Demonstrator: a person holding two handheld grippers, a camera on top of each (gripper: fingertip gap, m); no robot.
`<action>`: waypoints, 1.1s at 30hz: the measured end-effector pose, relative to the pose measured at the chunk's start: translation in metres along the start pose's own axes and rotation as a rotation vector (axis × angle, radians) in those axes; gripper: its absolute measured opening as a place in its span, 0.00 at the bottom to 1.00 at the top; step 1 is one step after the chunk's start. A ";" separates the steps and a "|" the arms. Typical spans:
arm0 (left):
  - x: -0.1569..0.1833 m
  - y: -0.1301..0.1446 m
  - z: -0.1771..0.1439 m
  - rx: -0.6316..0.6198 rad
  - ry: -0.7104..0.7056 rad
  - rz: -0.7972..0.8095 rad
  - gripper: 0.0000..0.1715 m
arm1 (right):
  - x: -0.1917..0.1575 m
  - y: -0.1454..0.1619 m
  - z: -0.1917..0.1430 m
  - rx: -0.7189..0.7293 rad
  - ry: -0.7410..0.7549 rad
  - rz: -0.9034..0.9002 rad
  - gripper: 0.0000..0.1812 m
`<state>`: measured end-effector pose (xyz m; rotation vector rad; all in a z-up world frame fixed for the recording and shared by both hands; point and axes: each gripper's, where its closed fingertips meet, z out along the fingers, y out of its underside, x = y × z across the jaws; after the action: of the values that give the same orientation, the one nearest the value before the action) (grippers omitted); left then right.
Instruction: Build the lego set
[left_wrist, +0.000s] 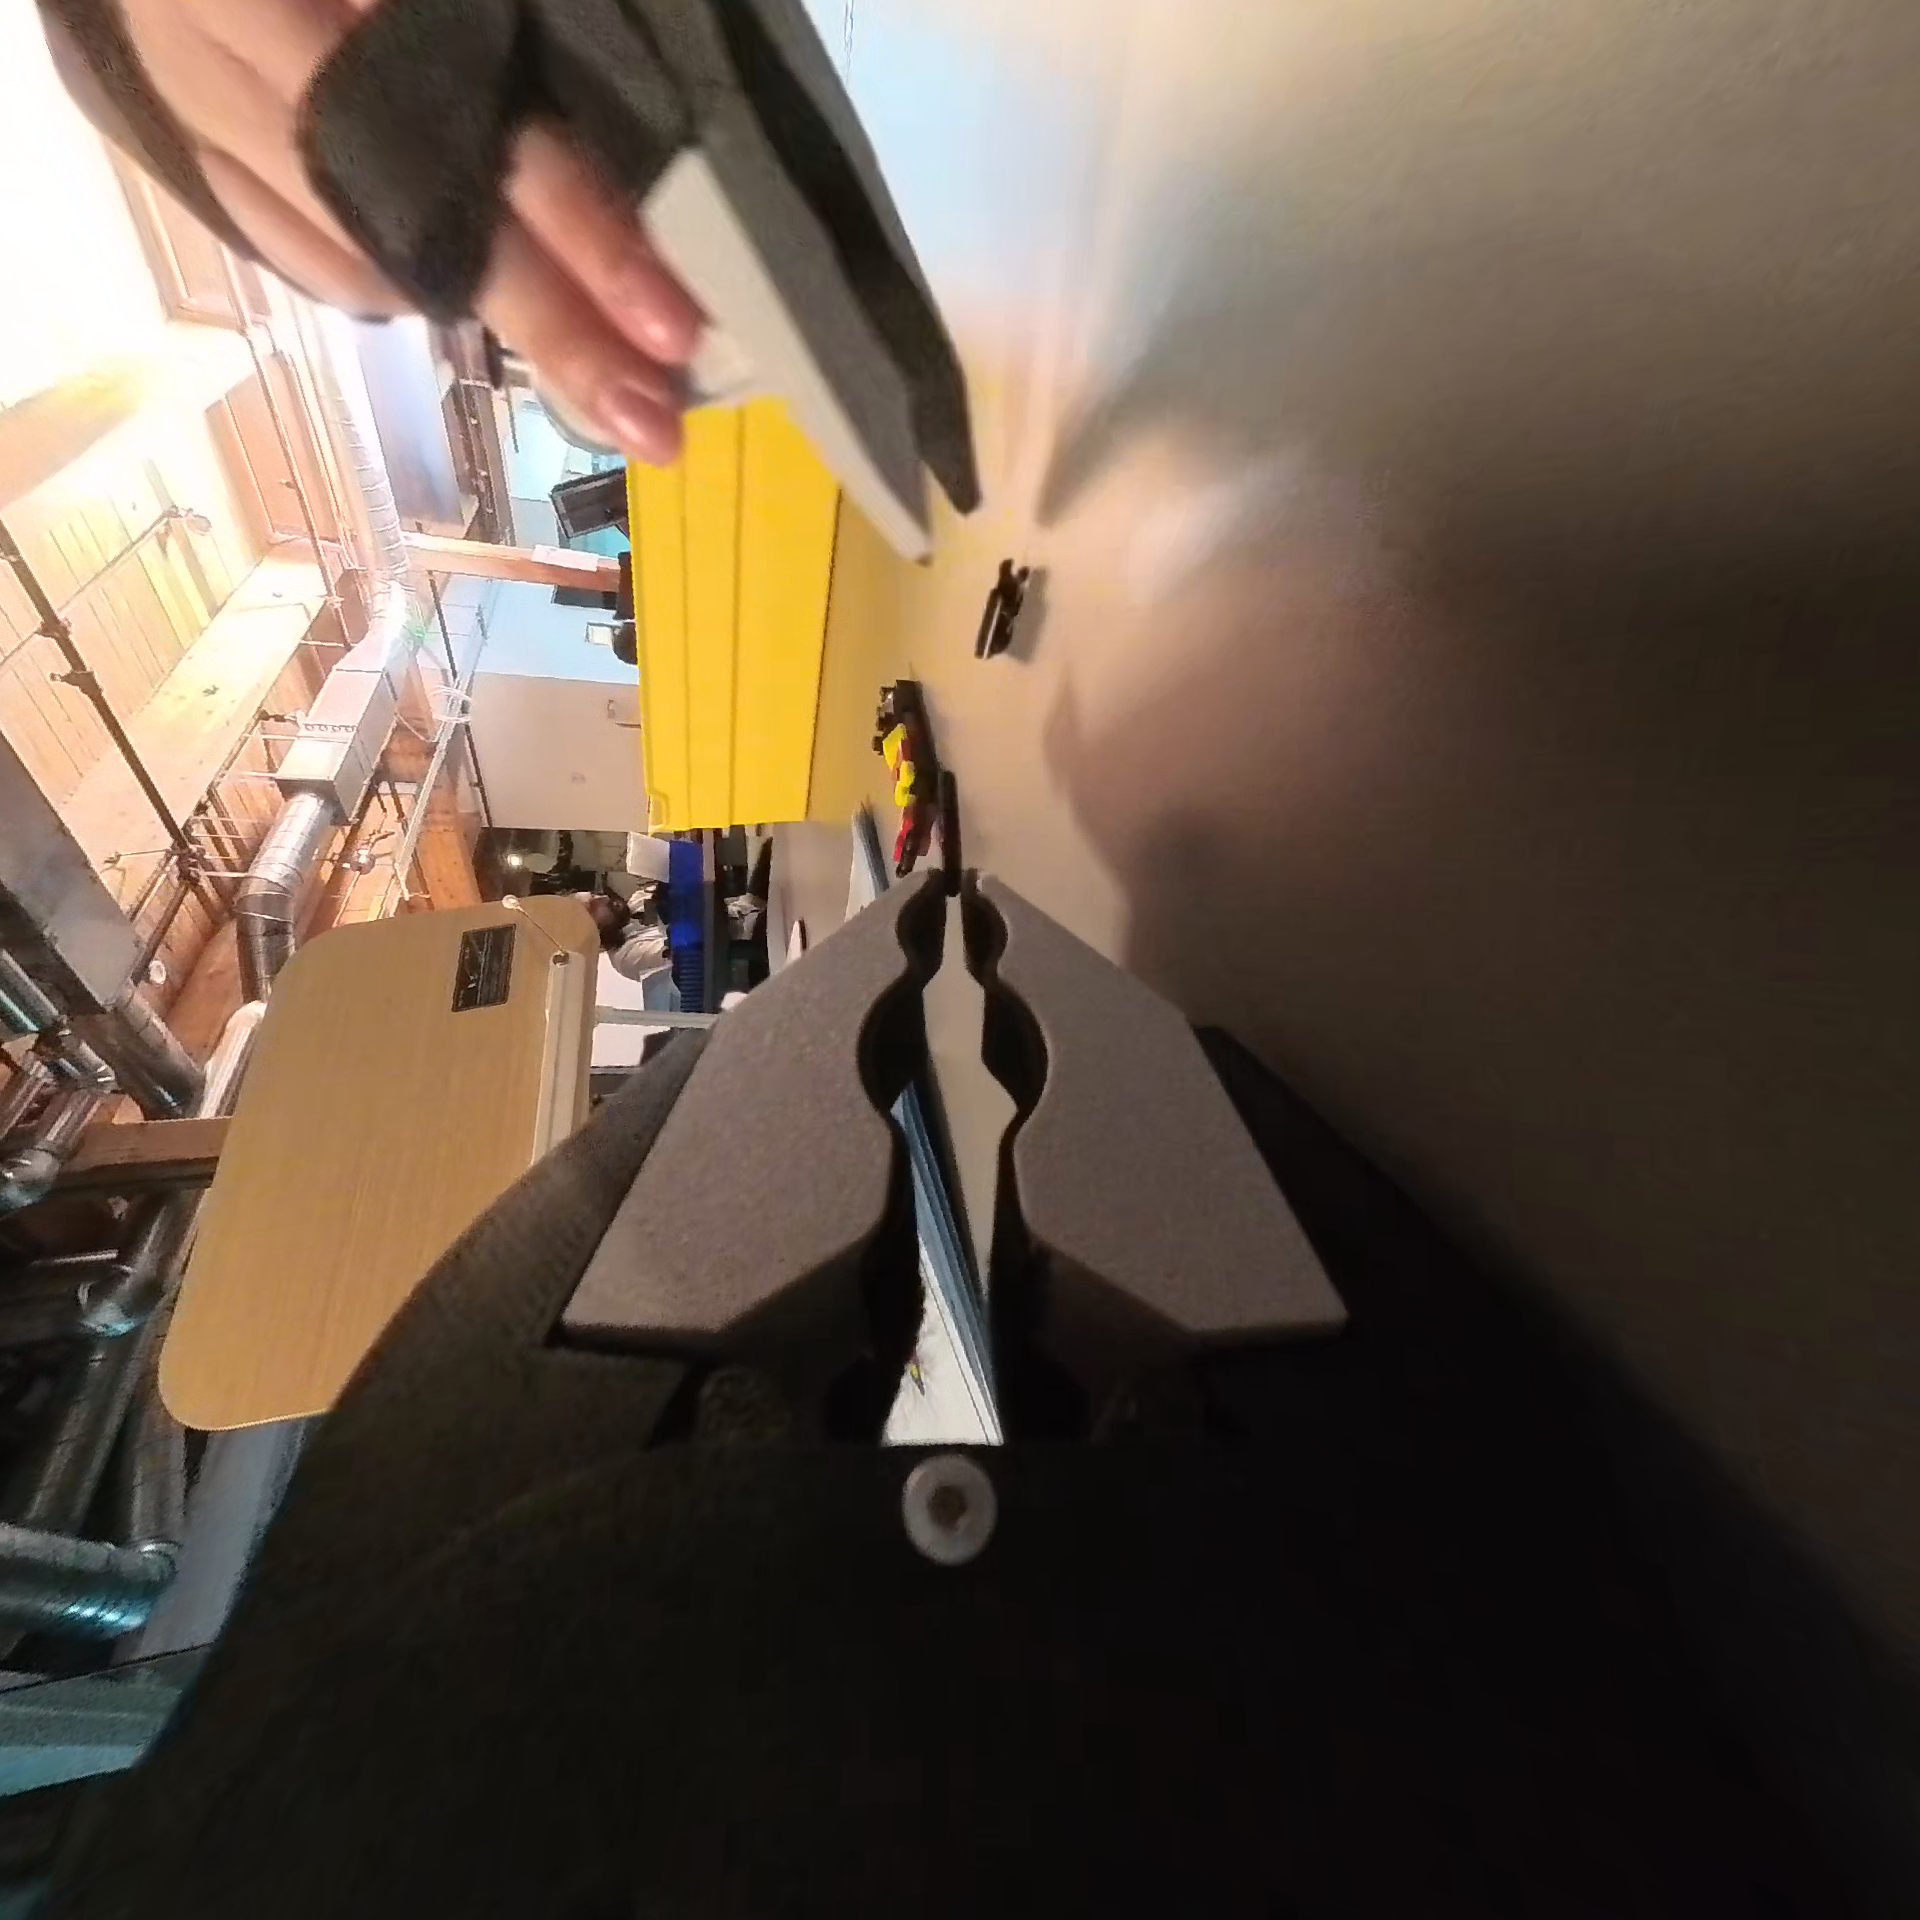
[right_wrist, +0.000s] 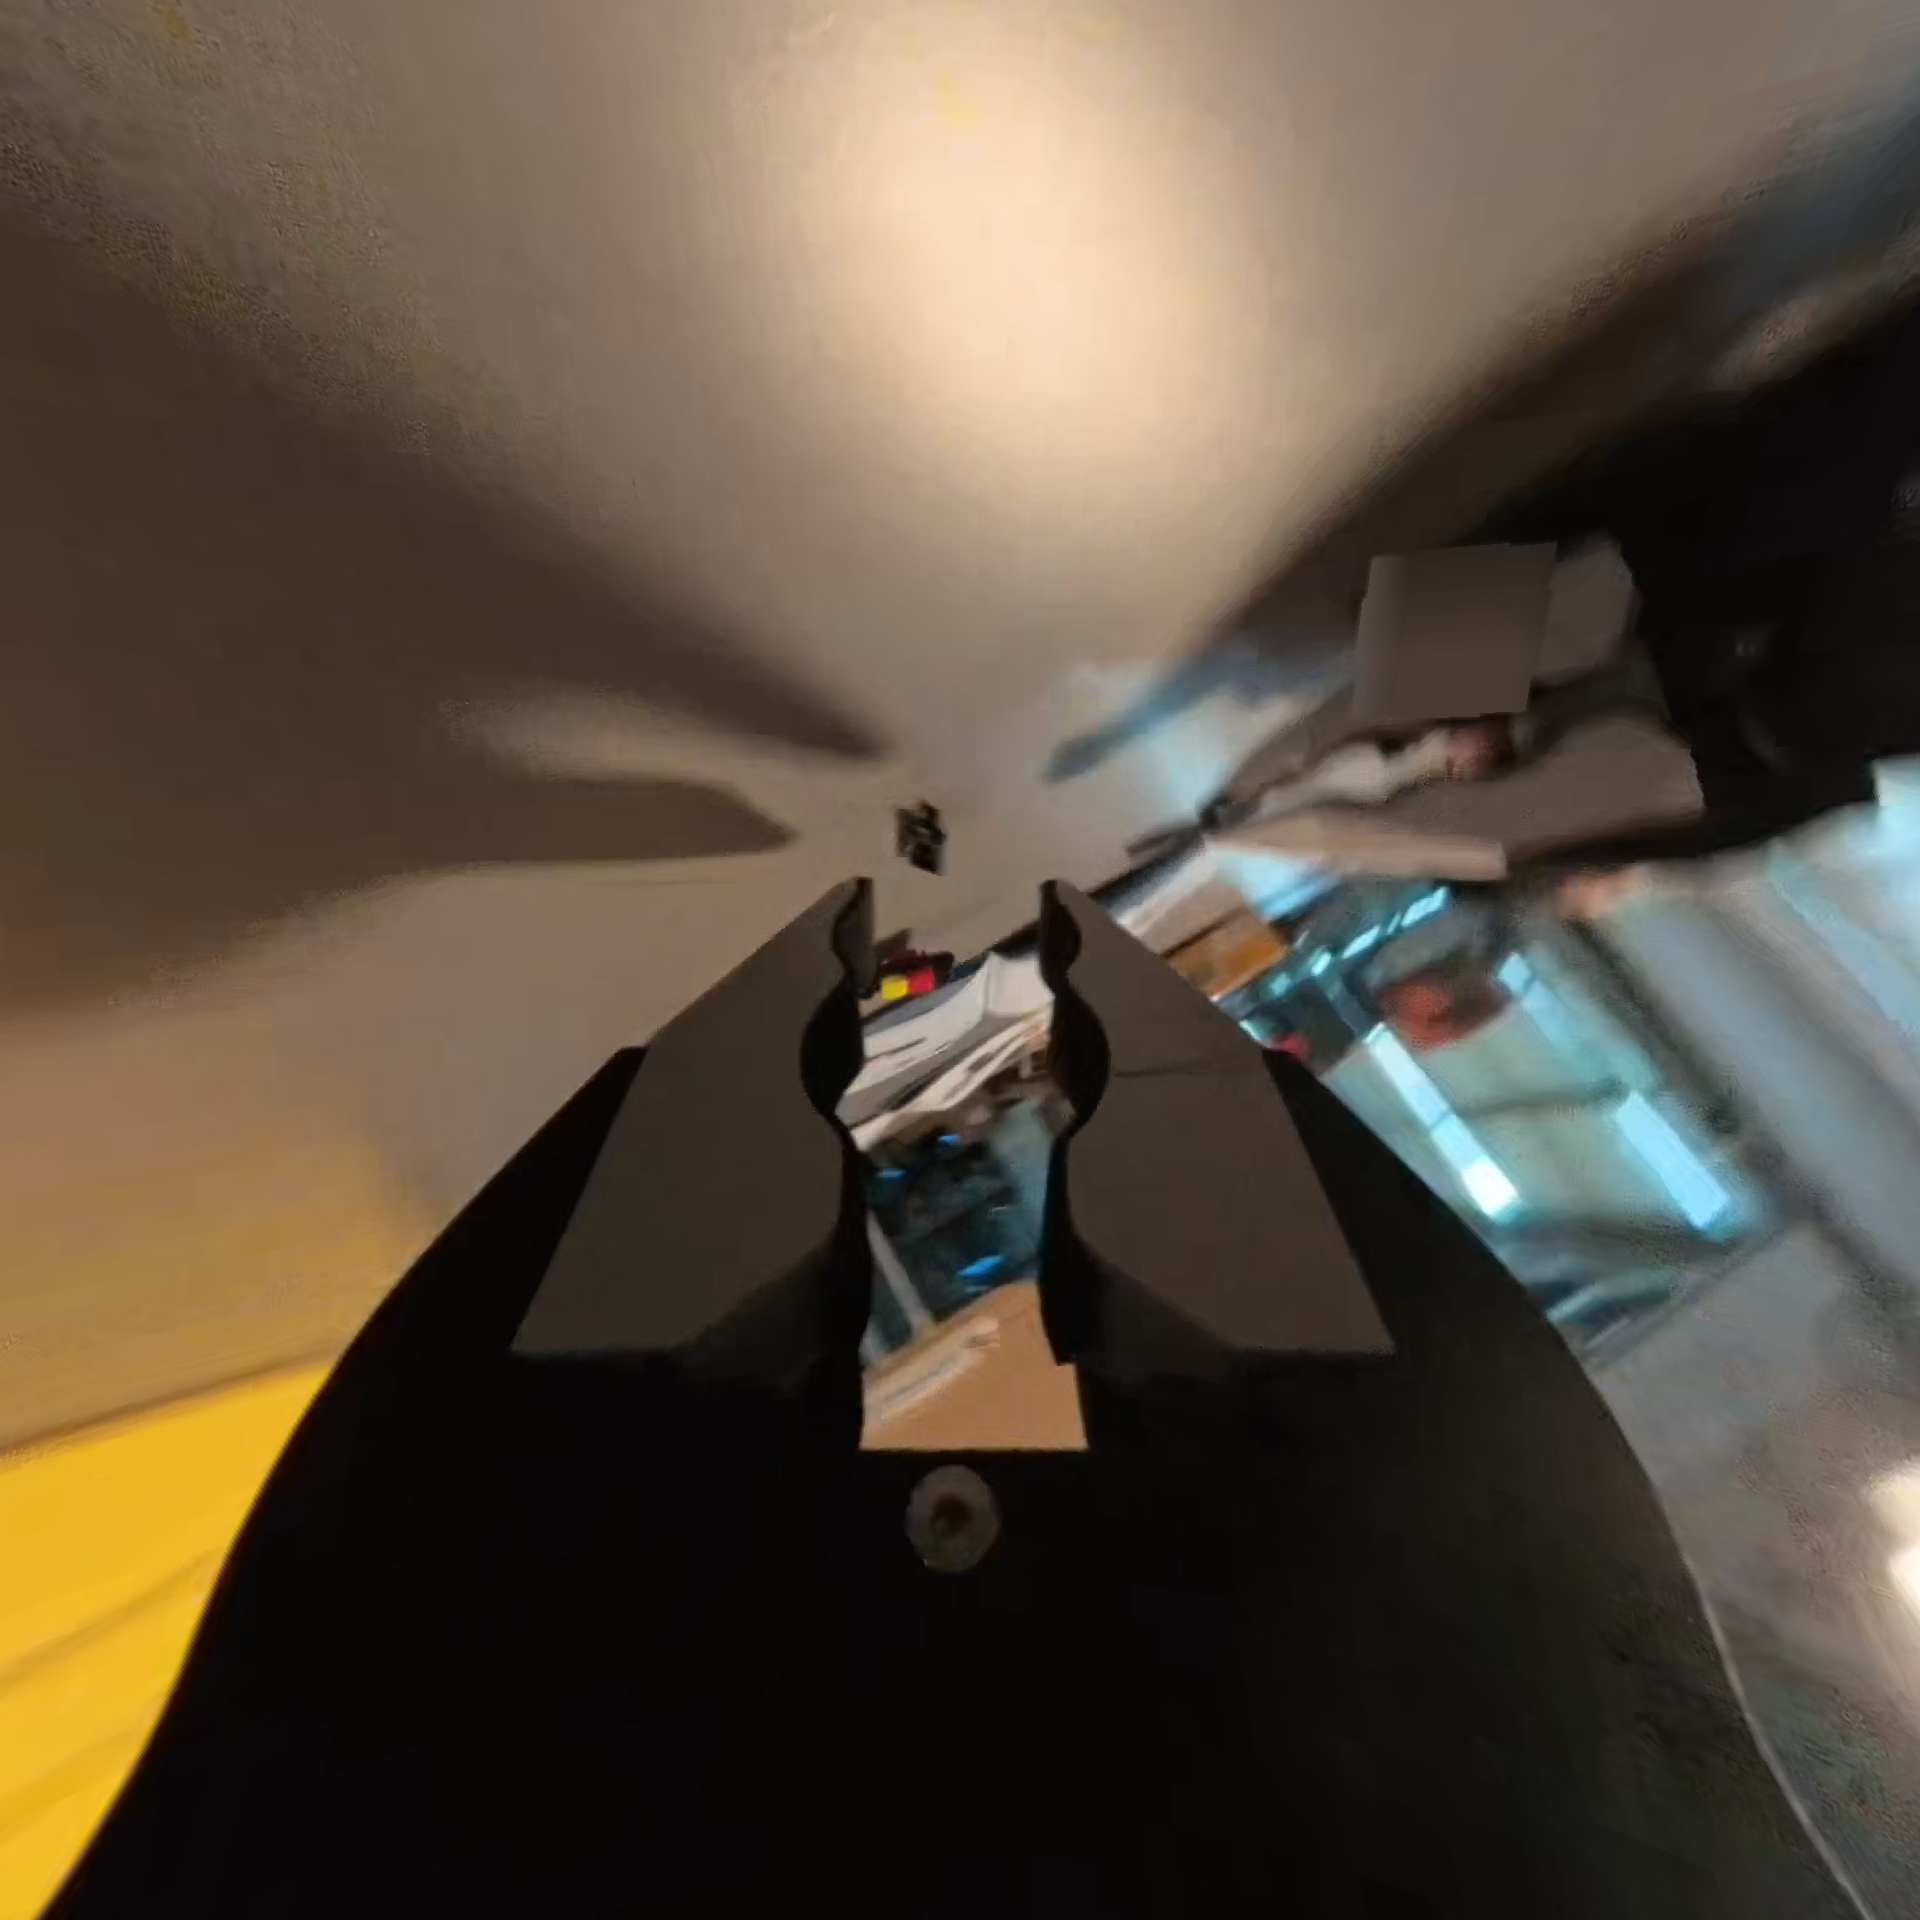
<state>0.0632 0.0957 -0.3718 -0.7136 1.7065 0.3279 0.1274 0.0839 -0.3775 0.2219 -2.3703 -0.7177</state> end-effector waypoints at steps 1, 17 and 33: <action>0.000 -0.001 0.000 0.001 -0.001 0.005 0.01 | 0.007 0.006 -0.007 -0.016 0.040 0.191 0.08; 0.000 -0.006 0.007 0.005 -0.005 0.040 0.01 | -0.010 0.007 0.008 -0.039 0.045 2.435 0.09; 0.002 -0.006 0.011 -0.003 0.013 0.047 0.01 | -0.007 0.015 0.023 -0.136 -0.031 2.138 0.05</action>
<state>0.0747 0.0968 -0.3755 -0.6798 1.7376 0.3592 0.1188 0.1086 -0.3874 -1.9643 -1.2607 0.2534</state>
